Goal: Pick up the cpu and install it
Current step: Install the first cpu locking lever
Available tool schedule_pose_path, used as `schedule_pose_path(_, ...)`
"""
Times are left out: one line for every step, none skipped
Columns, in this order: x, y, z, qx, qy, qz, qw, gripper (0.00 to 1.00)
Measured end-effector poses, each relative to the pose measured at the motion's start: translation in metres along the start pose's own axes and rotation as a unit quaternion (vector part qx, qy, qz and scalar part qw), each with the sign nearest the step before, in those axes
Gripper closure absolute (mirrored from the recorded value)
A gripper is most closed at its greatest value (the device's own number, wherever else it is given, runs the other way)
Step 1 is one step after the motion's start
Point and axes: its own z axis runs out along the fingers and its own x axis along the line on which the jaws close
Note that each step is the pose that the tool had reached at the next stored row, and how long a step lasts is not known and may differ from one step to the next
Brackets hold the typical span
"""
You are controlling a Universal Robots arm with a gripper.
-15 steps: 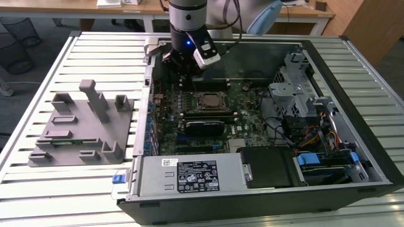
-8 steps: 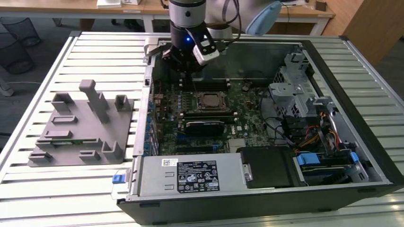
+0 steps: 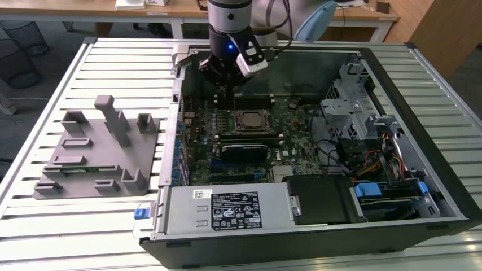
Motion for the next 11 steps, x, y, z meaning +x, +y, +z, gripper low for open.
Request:
schedule_pose_path(-0.0001, 0.0000, 0.0000, 0.0000, 0.0000, 0.000, 1.0000, 0.89)
schedule_pose_path(-0.0003, 0.0000, 0.0001, 0.0000, 0.0000, 0.000, 1.0000, 0.89)
schedule_pose_path(-0.0004, 0.0000, 0.0001, 0.0000, -0.0001, 0.000, 1.0000, 0.89)
schedule_pose_path(-0.0006, 0.0000, 0.0001, 0.0001, 0.0000, 0.000, 1.0000, 0.89)
schedule_pose_path(-0.0010, 0.0000, 0.0001, 0.0001, 0.0000, 0.000, 1.0000, 0.89)
schedule_pose_path(-0.0015, 0.0000, 0.0001, 0.0001, 0.0000, 0.000, 1.0000, 0.89)
schedule_pose_path(-0.0023, 0.0001, 0.0001, 0.0000, 0.0000, 0.000, 1.0000, 0.89)
schedule_pose_path(-0.0031, 0.0001, 0.0002, 0.0000, 0.0000, 0.000, 1.0000, 0.89)
schedule_pose_path(-0.0040, 0.0000, 0.0002, 0.0000, 0.0000, 0.000, 1.0000, 0.89)
schedule_pose_path(-0.0048, 0.0000, 0.0001, 0.0000, 0.0000, 0.000, 1.0000, 0.89)
schedule_pose_path(-0.0057, 0.0000, 0.0002, 0.0000, 0.0000, 0.000, 1.0000, 0.89)
